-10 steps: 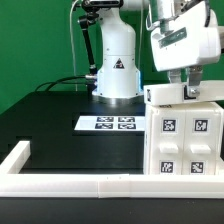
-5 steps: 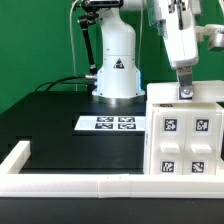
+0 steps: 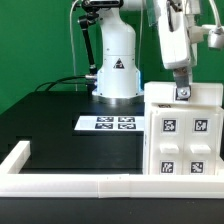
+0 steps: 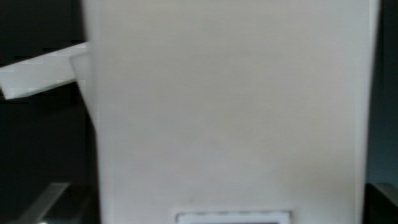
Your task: Assemble cabinet
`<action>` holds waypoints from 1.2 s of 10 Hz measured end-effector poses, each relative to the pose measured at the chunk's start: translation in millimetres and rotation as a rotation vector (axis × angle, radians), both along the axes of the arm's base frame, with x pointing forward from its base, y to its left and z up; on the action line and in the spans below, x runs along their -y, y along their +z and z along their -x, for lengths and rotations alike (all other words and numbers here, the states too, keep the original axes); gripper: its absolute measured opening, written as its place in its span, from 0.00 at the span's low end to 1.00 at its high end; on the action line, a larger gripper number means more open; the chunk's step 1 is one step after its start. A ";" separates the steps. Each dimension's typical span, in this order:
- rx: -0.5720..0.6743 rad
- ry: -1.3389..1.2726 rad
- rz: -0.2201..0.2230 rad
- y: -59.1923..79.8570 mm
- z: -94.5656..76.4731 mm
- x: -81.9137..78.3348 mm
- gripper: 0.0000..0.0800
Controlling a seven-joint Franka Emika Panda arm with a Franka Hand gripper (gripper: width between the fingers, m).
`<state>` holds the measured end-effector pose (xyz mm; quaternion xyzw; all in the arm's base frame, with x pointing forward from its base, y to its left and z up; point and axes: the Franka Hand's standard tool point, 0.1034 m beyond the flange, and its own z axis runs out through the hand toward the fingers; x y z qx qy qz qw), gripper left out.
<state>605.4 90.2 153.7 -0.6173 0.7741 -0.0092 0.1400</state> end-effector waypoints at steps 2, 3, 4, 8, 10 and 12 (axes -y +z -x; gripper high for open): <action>0.025 0.041 0.003 12.9 -2.1 -2.0 0.99; 0.040 0.049 -0.004 20.9 -3.4 -2.6 1.00; 0.050 0.047 -0.009 26.8 -4.7 -3.1 1.00; 0.066 0.268 0.037 27.9 -5.5 -4.7 1.00; 0.092 0.534 0.086 30.4 -6.8 -6.3 1.00; 0.090 0.716 0.101 32.3 -6.5 -10.0 1.00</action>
Offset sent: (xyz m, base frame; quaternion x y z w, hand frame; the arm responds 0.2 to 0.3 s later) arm -0.0036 0.0038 0.0263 0.0256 -0.0322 0.0198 0.9990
